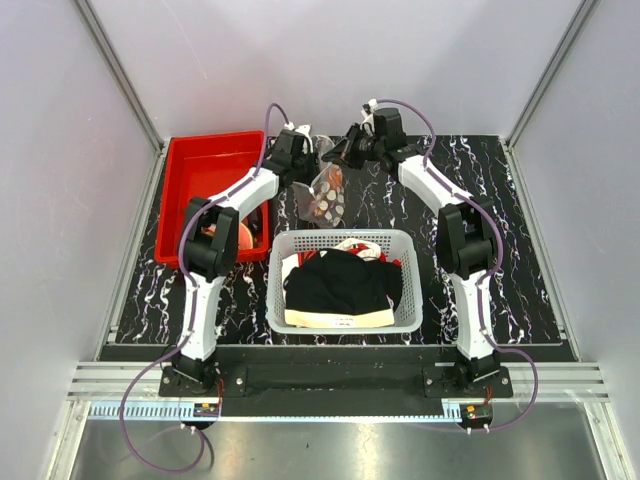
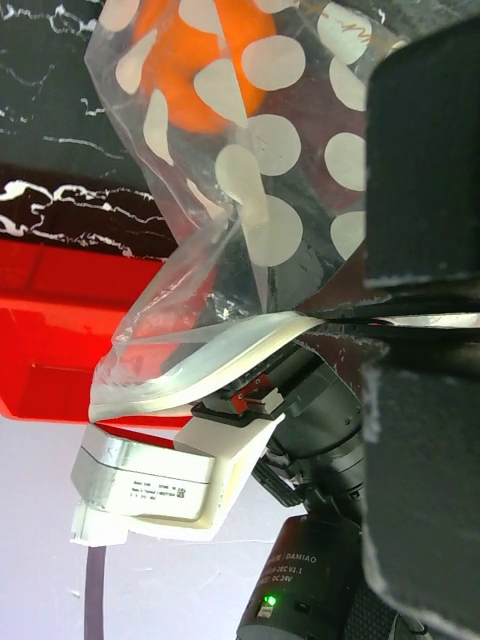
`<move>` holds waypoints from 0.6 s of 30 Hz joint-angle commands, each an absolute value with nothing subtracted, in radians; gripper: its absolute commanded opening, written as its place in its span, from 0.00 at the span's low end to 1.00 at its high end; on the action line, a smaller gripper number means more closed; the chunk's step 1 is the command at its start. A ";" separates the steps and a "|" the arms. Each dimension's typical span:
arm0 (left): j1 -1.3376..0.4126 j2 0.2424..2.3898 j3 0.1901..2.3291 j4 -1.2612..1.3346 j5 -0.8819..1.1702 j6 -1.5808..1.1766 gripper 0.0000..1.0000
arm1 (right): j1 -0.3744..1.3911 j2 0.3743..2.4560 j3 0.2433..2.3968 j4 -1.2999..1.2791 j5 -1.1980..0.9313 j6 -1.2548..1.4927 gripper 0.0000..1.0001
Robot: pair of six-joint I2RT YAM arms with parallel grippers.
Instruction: Open the zip-top bag and remove the fake food
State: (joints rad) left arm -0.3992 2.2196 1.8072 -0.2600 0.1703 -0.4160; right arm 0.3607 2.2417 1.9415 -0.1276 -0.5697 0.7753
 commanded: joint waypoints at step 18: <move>-0.426 2.215 1.793 -0.350 0.152 -0.363 0.69 | 0.339 2.109 1.852 -0.091 -0.589 0.749 0.00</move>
